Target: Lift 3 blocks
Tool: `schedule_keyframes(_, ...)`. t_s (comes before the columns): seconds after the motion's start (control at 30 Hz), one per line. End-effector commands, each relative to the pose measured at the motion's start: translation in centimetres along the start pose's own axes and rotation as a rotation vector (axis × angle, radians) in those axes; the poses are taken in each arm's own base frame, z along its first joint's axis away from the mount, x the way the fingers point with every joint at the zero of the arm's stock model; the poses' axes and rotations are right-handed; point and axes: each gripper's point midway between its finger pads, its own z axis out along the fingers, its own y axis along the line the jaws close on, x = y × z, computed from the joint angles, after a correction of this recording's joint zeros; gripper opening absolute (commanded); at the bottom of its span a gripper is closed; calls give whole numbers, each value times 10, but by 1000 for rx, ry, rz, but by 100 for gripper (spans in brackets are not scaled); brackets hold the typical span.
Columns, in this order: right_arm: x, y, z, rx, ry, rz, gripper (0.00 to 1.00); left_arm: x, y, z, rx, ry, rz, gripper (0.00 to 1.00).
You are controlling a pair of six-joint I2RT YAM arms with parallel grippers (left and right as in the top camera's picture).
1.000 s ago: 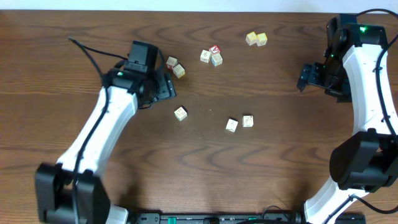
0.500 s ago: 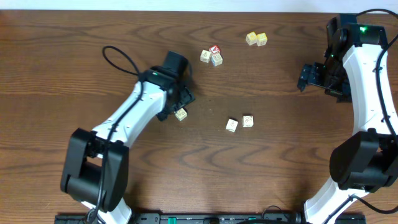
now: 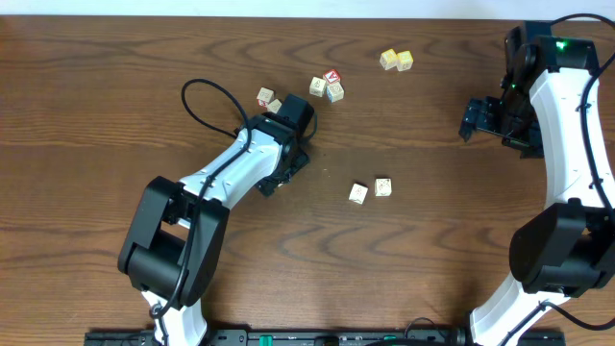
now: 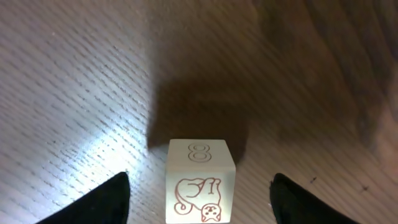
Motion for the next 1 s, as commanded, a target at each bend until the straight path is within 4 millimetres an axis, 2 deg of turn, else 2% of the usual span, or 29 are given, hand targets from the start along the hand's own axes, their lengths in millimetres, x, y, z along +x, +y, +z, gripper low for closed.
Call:
schedule_keyframes(0.0, -2, -3, -11, -2, -35, 4, 99, -2, 6, 9, -29, -20, -21, 70)
schedule_keyframes(0.2, -2, -3, -11, -2, -35, 4, 99, -2, 5, 9, -24, -23, -20, 58)
schedule_keyframes(0.63, -2, -3, -11, -2, -35, 4, 99, 4, 17, 19, -54, -13, -13, 58)
schedule_keyframes(0.97, -2, -3, -11, -2, -35, 4, 99, 4, 15, 19, -46, -15, -3, 39)
